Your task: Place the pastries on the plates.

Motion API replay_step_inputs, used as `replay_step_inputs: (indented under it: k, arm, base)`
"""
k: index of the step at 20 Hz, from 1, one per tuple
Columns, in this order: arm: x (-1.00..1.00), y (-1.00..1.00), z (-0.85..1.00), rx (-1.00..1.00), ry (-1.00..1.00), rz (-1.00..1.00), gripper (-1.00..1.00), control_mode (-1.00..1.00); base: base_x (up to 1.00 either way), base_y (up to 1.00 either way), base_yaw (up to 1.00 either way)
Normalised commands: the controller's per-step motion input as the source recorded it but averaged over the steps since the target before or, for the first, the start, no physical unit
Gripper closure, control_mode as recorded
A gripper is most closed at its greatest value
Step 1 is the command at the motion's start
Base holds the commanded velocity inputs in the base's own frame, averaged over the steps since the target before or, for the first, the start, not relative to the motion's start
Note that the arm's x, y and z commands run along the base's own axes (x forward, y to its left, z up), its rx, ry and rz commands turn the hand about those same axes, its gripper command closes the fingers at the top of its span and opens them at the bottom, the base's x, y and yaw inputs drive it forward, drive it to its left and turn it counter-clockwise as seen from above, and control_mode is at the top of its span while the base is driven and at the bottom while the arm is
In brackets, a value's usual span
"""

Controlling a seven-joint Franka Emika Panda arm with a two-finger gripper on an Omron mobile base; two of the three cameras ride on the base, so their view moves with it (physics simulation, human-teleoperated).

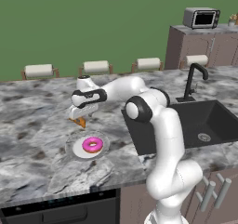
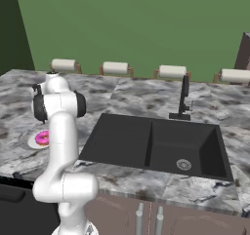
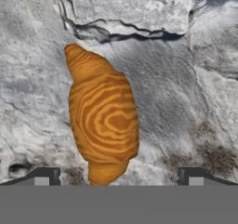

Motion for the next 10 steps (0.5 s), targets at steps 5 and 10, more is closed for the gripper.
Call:
replay_step_inputs:
  k: [5,10]
  arm:
    - [0.18,0.16,-0.08,0.00,0.00,0.00,-1.00,-1.00]
    - [0.17,0.13,-0.15,0.00,0.00,0.00,-1.00,-1.00]
  base:
    - [0.00,0.00,0.00]
    - [0.00,0.00,0.00]
